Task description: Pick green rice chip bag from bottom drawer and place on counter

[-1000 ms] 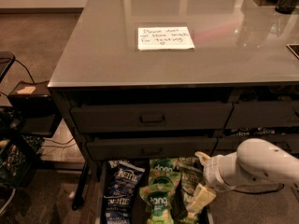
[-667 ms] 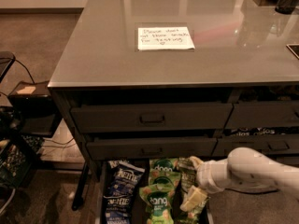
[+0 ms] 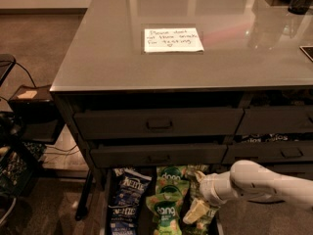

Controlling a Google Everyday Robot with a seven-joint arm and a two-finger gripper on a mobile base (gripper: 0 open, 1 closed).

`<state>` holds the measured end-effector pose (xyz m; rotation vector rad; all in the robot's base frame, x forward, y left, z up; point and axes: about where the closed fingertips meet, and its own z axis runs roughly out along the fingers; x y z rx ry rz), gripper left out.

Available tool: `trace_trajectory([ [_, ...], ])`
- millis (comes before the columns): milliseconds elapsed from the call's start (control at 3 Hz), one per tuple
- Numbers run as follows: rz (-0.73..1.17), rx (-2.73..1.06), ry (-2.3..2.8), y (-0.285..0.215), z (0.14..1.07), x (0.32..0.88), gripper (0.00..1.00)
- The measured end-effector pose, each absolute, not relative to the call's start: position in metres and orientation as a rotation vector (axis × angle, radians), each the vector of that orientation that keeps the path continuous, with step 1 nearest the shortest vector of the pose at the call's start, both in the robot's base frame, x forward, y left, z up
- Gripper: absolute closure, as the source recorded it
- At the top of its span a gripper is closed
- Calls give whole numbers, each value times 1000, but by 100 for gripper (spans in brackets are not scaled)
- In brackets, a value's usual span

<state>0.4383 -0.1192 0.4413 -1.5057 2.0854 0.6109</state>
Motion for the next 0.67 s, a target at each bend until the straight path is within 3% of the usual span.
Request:
trace_trajectory([
  [667, 680, -1515, 2037, -129, 367, 451, 0],
])
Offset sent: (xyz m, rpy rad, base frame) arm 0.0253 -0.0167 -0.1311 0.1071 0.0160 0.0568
